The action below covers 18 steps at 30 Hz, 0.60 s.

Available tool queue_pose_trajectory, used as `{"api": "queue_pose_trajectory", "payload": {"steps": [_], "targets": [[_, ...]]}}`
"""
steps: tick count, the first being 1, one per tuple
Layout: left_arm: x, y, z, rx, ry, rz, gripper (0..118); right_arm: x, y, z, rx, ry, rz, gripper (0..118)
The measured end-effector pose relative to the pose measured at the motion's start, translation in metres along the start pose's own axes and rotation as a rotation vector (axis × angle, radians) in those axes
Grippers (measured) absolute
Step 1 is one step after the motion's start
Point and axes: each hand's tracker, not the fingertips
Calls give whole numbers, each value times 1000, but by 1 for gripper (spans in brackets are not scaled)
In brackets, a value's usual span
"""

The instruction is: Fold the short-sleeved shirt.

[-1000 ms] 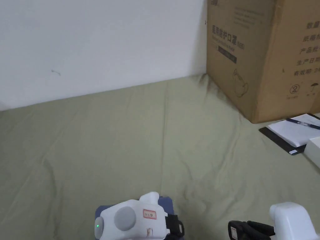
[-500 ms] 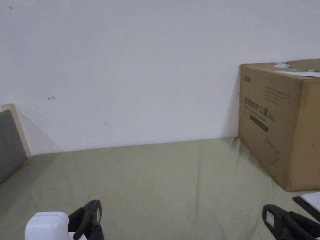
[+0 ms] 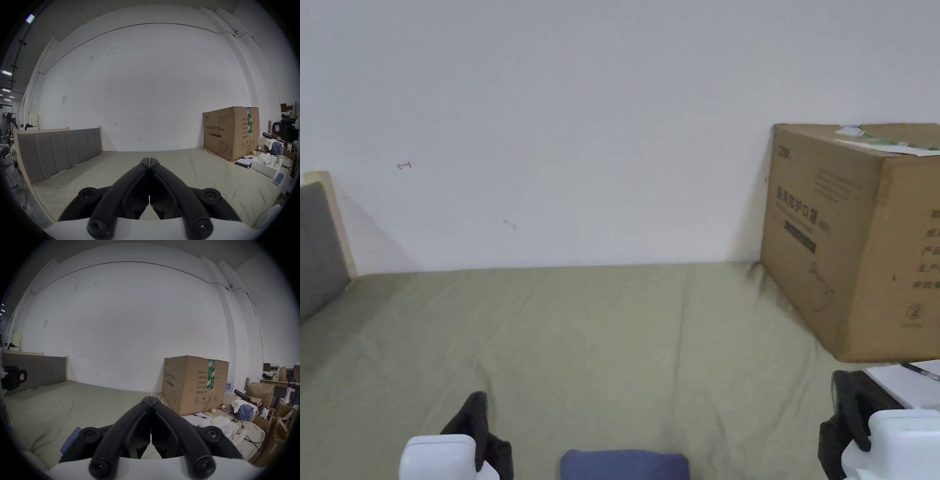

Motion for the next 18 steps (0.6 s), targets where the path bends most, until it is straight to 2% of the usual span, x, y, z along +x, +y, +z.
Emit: {"api": "queue_pose_trajectory", "payload": {"steps": [7, 11, 13, 15, 16, 17, 18], "targets": [[2, 1, 1, -34, -10, 17, 0, 2, -2, -1, -15, -14, -40, 0], [-5, 28, -2, -85, 21, 60, 0, -1, 12, 5, 91, -3, 29, 0], [-20, 42, -15, -142, -62, 129, 0, -7, 21, -7, 89, 103, 48, 0], [-34, 43, -33, -262, -154, 186, 0, -23, 16, -39, -33, 237, 104, 0], [-42, 35, -45, -339, -211, 237, 0, -34, 7, -64, -187, 336, 132, 0], [-49, 25, -56, -415, -255, 284, 0, -46, -9, -92, -385, 450, 124, 0], [-54, 13, -64, -472, -282, 324, 0, -56, -29, -119, -589, 541, 79, 0]]}}
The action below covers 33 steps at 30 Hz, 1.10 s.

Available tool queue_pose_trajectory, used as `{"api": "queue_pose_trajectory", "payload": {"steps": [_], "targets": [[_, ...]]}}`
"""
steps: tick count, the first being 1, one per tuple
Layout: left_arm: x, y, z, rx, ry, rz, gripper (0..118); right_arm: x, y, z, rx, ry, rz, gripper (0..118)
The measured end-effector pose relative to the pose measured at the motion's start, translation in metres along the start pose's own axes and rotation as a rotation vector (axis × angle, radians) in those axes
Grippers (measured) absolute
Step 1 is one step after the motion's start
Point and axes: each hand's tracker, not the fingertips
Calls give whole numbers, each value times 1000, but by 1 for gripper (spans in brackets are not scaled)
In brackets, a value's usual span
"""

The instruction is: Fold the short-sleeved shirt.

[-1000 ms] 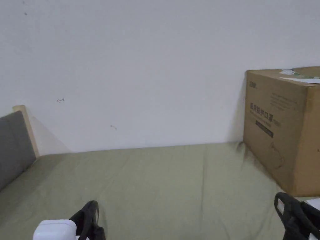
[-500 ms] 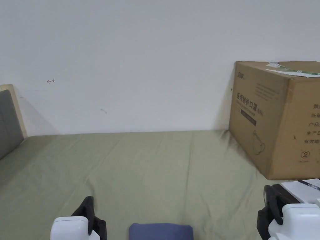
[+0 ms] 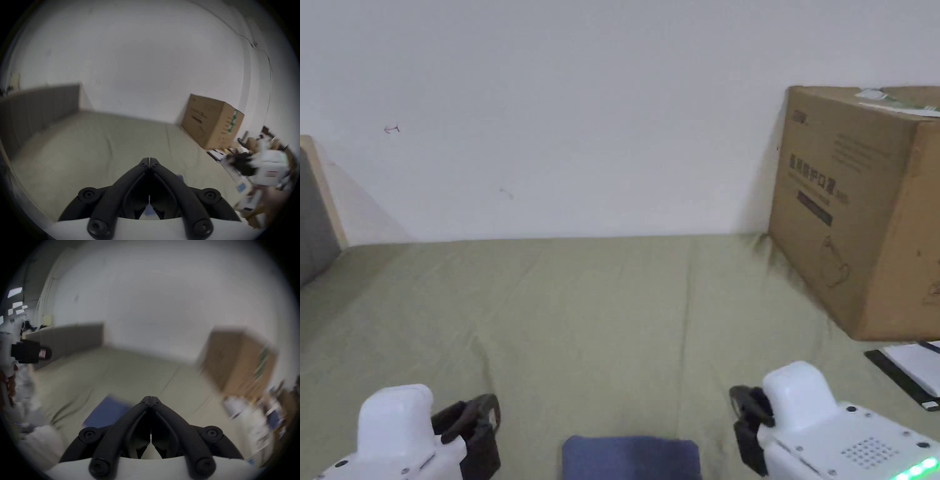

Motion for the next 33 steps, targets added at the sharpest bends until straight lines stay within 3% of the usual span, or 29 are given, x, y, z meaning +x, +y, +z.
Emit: {"api": "queue_pose_trajectory", "payload": {"steps": [1, 3, 5, 8, 9, 12, 13, 15, 16, 17, 21, 30, 31, 32, 33], "targets": [[-12, -9, -11, -48, -32, 46, 0, 5, -6, -35, -159, 91, -90, 0], [-32, -27, -35, -151, -36, 130, 0, 12, -31, -88, -291, 98, -235, 0], [-50, -41, -61, -275, -46, 192, 0, 15, -50, -128, -402, 78, -252, 0], [-85, -56, -104, -438, -116, 318, 0, 10, -79, -170, -534, 35, -147, 0], [-97, -64, -118, -469, -159, 386, 0, 9, -88, -181, -590, 52, -147, 0], [-129, -84, -162, -568, -344, 527, 4, 10, -82, -174, -541, 45, -195, 0], [-138, -92, -173, -609, -409, 574, 26, 12, -81, -173, -542, 49, -201, 0], [-152, -110, -202, -696, -515, 650, 90, 13, -85, -172, -535, 59, -205, 0], [-150, -118, -213, -716, -512, 661, 113, 15, -86, -170, -525, 68, -209, 0], [-150, -124, -223, -727, -520, 655, 114, 16, -88, -169, -516, 76, -217, 0], [-137, -151, -266, -794, -801, 845, 114, 23, -95, -166, -484, 100, -292, 0], [-103, -151, -296, -898, -750, 829, 113, 21, -102, -162, -447, 99, -296, 0], [-103, -151, -291, -884, -674, 820, 107, 21, -102, -162, -440, 98, -301, 0], [-102, -149, -289, -867, -618, 755, 87, 22, -103, -162, -436, 97, -305, 0], [-95, -144, -283, -857, -477, 599, 36, 22, -103, -160, -431, 95, -311, 0]]}}
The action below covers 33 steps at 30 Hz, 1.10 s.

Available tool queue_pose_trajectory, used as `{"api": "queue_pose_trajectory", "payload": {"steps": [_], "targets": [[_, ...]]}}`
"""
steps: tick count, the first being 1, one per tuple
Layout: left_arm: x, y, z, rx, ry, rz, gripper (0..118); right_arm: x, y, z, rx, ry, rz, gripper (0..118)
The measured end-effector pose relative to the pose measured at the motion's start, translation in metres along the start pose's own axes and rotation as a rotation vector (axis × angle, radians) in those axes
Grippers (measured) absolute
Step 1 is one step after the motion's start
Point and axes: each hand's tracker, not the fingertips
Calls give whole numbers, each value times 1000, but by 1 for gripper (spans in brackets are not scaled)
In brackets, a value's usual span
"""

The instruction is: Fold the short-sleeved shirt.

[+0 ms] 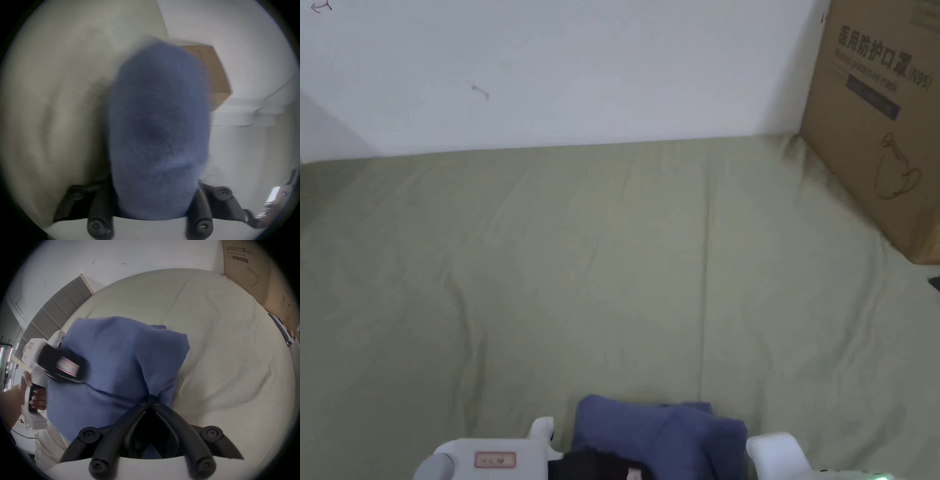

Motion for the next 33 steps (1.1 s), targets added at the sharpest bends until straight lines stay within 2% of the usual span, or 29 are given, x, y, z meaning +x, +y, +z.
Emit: {"api": "queue_pose_trajectory", "payload": {"steps": [1, 2, 3, 5, 8, 12, 15, 21, 23, 25, 27, 29, 30, 32, 33], "targets": [[0, -6, -1, 19, 64, -25, 22, 0, 0, 2, 5, 4, -2, 0], [-2, -8, 0, 10, -85, 26, 22, 0, 0, 4, 6, 4, 1, 0], [-1, -6, 4, 10, -94, 38, 22, 0, 1, 9, 14, 9, 9, 0], [7, -6, 11, 18, -43, -42, 22, 0, -1, 21, 39, 10, -5, 0], [26, -5, 35, 6, -55, -87, 22, 0, -7, 43, 71, 6, -60, 0], [36, 5, 115, 35, 32, -160, 22, -9, -18, 67, 84, -21, -43, 0], [26, 18, 200, 57, 270, -205, 22, -25, -27, 72, 77, -38, -20, 0], [-21, 48, 347, 62, 789, -147, 22, -67, -33, 50, -28, -30, 35, 0], [-29, 56, 366, 69, 1029, -256, 22, -79, -31, 40, -50, -33, 40, 0], [-44, 65, 378, 38, 1211, -256, 23, -89, -28, 34, -72, -23, 43, 0], [-54, 72, 388, 33, 1338, -226, 25, -95, -22, 32, -82, -11, 60, 0], [-61, 75, 396, 55, 1341, -225, 28, -101, -18, 35, -69, -13, 93, 0], [-61, 75, 400, 71, 1348, -226, 36, -103, -15, 38, -58, -13, 104, 0], [-58, 71, 408, 146, 1411, -276, 84, -103, -11, 45, -40, -11, 107, 0], [-52, 69, 413, 197, 1458, -318, 102, -102, -8, 49, -28, -11, 109, 0]]}}
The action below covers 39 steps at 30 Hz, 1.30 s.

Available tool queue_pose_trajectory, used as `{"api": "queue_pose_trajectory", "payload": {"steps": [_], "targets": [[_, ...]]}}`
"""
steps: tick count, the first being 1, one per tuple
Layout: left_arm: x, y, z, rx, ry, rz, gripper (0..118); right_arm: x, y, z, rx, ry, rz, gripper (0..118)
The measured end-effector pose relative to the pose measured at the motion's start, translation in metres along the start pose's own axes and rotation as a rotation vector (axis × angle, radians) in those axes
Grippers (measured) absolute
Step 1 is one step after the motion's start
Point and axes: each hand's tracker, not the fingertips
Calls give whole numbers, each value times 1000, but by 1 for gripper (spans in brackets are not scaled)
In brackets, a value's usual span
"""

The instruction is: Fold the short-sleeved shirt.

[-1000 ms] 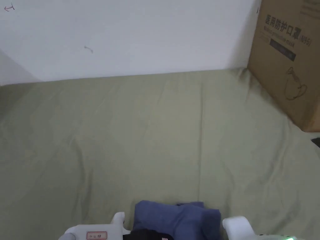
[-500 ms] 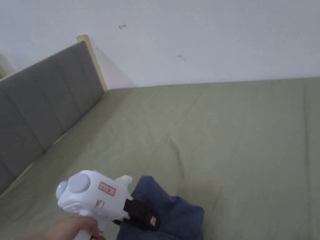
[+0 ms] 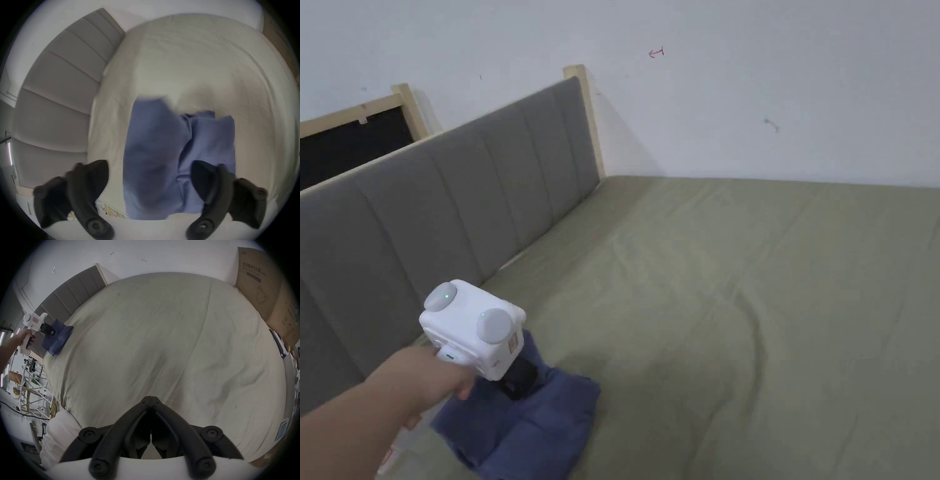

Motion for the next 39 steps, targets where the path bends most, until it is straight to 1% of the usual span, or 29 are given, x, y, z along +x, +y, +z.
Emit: {"api": "queue_pose_trajectory", "payload": {"steps": [1, 5, 6, 7, 8, 9, 10, 11, 13, 15, 16, 17, 18, 19, 20, 21, 23, 24, 26, 27, 29, 30, 32, 33, 35, 36, 37, 38, 39], "targets": [[-4, -1, 7, 38, 1, 1, 107, 2, 2, 4, 13, -5, 2, 0], [-3, -13, 38, 94, -58, 100, 107, 13, 5, 22, 63, -57, 3, 0], [2, -19, 49, 106, -97, 149, 105, 19, 6, 27, 75, -62, -3, 0], [12, -27, 63, 126, -189, 200, 79, 23, 5, 33, 89, -63, -13, 0], [23, -35, 77, 189, -258, 223, 35, 26, 4, 39, 101, -58, -25, 0], [44, -44, 92, 255, -290, 236, 0, 29, 3, 45, 110, -53, -35, 0], [68, -52, 108, 304, -255, 182, 0, 32, 2, 52, 119, -50, -43, 0], [85, -59, 122, 355, -289, 178, 0, 35, 1, 57, 124, -49, -47, 0], [127, -74, 153, 439, -459, 192, 0, 40, -2, 73, 143, -54, -49, 0], [169, -87, 191, 532, -495, 258, 0, 42, -3, 94, 168, -62, -58, 0], [184, -93, 215, 611, -533, 318, 0, 42, -2, 112, 213, -65, -79, 0], [195, -99, 236, 682, -571, 377, 0, 42, -2, 127, 251, -50, -91, 0], [207, -103, 261, 751, -627, 393, 0, 41, -1, 148, 301, -13, -98, 0], [223, -105, 288, 815, -648, 375, 0, 39, 0, 170, 366, 17, -90, 0], [236, -108, 311, 868, -631, 355, 0, 38, 0, 190, 436, 29, -72, 0], [249, -113, 334, 936, -607, 318, 0, 34, -2, 210, 524, 8, -42, 0], [273, -120, 368, 1050, -540, 267, 0, 28, -3, 244, 692, -69, -7, 0], [284, -128, 382, 1118, -489, 265, 0, 26, -6, 260, 812, -131, 1, 0], [295, -142, 395, 1234, -414, 292, 0, 28, -12, 272, 981, -221, 3, 0], [306, -148, 400, 1296, -348, 302, 0, 30, -19, 277, 1077, -255, -3, 0], [315, -166, 403, 1359, -244, 356, 0, 37, -37, 275, 1227, -291, -17, 0], [316, -172, 401, 1359, -256, 394, 0, 40, -47, 268, 1294, -312, -14, 0], [319, -184, 396, 1338, -254, 451, 0, 40, -61, 263, 1275, -489, -51, 0], [318, -190, 394, 1327, -246, 469, 0, 43, -65, 260, 1235, -519, -58, 0], [318, -194, 392, 1319, -236, 456, 0, 51, -73, 256, 1168, -485, -89, 0], [321, -195, 392, 1309, -194, 427, 0, 54, -77, 255, 1152, -496, -93, 0], [322, -196, 392, 1306, -191, 409, 0, 55, -81, 254, 1145, -513, -97, 0], [321, -198, 392, 1306, -220, 402, 0, 56, -83, 253, 1130, -549, -92, 0], [321, -197, 393, 1297, -240, 400, 0, 56, -87, 254, 1131, -559, -84, 0]]}}
